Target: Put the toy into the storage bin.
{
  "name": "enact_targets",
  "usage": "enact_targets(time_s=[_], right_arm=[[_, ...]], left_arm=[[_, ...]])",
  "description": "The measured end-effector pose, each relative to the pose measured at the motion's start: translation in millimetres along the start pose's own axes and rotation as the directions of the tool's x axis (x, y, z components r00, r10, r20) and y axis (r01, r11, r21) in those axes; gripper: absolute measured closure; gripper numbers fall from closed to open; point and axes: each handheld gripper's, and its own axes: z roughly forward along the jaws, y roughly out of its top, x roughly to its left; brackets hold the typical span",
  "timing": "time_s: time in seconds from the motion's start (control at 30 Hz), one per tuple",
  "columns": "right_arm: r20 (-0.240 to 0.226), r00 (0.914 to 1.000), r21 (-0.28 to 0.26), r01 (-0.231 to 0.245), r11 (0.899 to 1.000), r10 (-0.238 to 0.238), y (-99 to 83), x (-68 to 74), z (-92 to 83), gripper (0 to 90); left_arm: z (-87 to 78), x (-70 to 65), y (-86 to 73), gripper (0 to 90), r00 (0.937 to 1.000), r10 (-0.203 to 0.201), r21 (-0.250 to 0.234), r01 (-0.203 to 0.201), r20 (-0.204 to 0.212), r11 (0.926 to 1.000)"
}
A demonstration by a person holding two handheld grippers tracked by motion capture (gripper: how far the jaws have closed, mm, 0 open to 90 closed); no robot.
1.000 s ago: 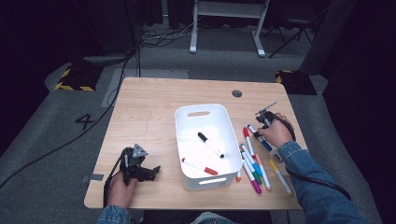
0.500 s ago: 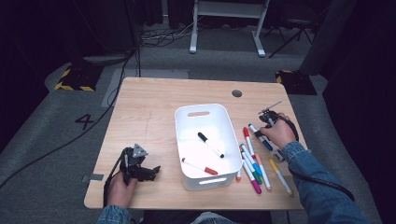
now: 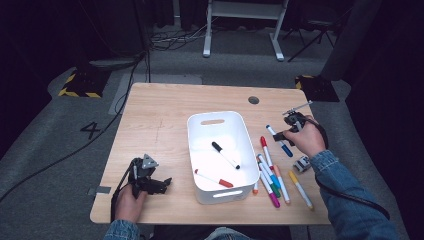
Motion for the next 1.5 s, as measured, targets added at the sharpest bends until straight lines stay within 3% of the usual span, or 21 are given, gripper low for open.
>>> enact_targets(time_s=[0.43,0.73,0.9,1.1,1.13,1.43,1.5], right_arm=[[-0.039,0.9969,-0.094,0.064,0.993,-0.068,15.0,31.9,-41.1,77.0],[-0.086,0.9867,-0.125,0.126,0.984,-0.138,23.4,61.5,-57.4,77.0],[-0.108,0.9767,-0.137,0.170,0.976,-0.185,28.6,82.5,-64.4,77.0],[-0.147,0.9536,-0.156,0.240,0.958,-0.263,35.0,110.3,-68.5,77.0],[-0.152,0.9535,-0.149,0.238,0.960,-0.260,35.7,115.5,-69.1,77.0],[-0.178,0.9275,-0.168,0.301,0.939,-0.329,43.6,146.3,-66.7,77.0],[-0.186,0.9253,-0.164,0.302,0.939,-0.330,45.2,152.7,-65.3,77.0]], left_arm=[[0.0,0.0,0.0,0.0,1.0000,0.000,0.000,0.000,0.000,1.0000],[0.0,0.0,0.0,0.0,1.0000,0.000,0.000,0.000,0.000,1.0000],[0.1,-0.1,0.0,0.0,1.0000,-0.001,0.000,0.001,0.001,1.0000],[0.0,0.0,0.0,0.0,1.0000,0.000,0.000,0.000,0.000,1.0000],[0.0,0.0,0.0,0.0,1.0000,0.000,0.000,0.000,0.000,1.0000],[0.1,-0.1,0.0,0.0,1.0000,0.000,0.000,0.000,0.001,1.0000],[0.1,-0.1,0.0,0.0,1.0000,0.000,0.000,0.000,0.001,1.0000]])
